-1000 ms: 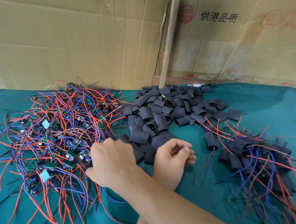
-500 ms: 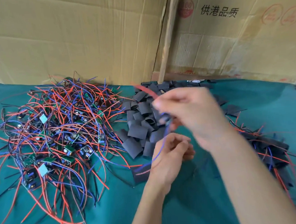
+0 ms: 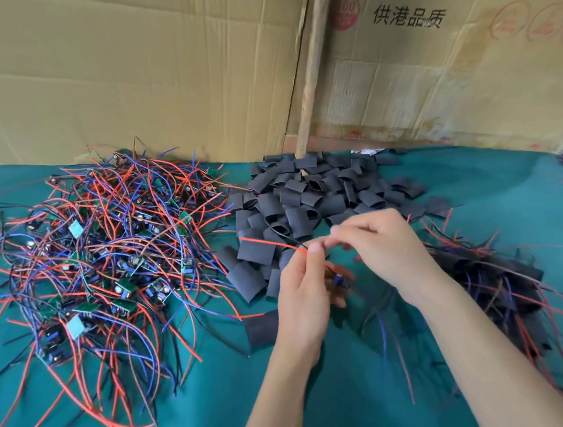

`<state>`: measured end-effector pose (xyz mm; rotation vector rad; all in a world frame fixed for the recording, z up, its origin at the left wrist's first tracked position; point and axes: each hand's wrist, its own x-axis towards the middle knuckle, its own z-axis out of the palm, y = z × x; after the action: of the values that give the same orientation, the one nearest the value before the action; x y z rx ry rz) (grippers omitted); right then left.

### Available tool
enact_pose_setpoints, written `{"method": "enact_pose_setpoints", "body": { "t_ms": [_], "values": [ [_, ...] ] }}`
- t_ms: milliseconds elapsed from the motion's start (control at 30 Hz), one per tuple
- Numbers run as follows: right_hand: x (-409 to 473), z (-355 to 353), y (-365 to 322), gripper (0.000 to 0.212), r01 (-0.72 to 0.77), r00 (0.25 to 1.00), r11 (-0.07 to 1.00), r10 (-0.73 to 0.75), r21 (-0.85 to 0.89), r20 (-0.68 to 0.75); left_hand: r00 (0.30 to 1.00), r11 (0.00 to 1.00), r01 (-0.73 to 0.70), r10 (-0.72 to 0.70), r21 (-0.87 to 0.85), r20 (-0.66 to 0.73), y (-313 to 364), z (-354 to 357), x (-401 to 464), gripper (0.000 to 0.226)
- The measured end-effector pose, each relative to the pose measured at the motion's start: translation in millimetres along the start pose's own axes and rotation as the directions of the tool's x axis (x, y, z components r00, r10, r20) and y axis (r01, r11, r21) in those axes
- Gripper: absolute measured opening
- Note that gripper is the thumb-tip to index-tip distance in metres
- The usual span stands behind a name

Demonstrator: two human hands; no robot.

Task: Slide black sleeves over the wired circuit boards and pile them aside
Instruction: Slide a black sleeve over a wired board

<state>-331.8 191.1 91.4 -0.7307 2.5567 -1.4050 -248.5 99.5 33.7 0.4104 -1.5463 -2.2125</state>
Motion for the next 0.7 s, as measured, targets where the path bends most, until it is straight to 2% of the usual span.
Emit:
{"method": "enact_pose_setpoints", "body": {
  "t_ms": [100, 233, 333, 533, 700],
  "values": [
    [32, 13, 0, 0.009, -0.040, 0.997, 0.993, 0.032, -0.108, -0.073, 0.996, 0.989, -0.060, 0.069, 0.134, -0.063, -4, 3, -1, 0.031],
    [60, 42, -3, 0.035, -0.126, 0.992, 0.949, 0.129, -0.289, -0.007, 0.992, 0.962, -0.075, 0.099, 0.262, -0.078, -8, 4, -3, 0.024],
    [70, 51, -3, 0.034, -0.176, 0.984, 0.938, 0.162, -0.298, -0.071, 0.992, 0.947, -0.083, 0.107, 0.312, -0.061, -9, 2, -3, 0.018],
    [69, 55, -11, 0.034, -0.120, 0.990, 0.898, 0.077, -0.423, -0.117, 0.996, 0.935, -0.049, 0.074, 0.352, -0.058, -3, 3, -5, 0.016],
    [72, 53, -19, 0.047, -0.083, 0.996, 0.824, 0.058, -0.561, -0.062, 0.992, 0.924, -0.079, 0.111, 0.374, -0.065, 1, 5, -8, 0.032]
  ]
}}
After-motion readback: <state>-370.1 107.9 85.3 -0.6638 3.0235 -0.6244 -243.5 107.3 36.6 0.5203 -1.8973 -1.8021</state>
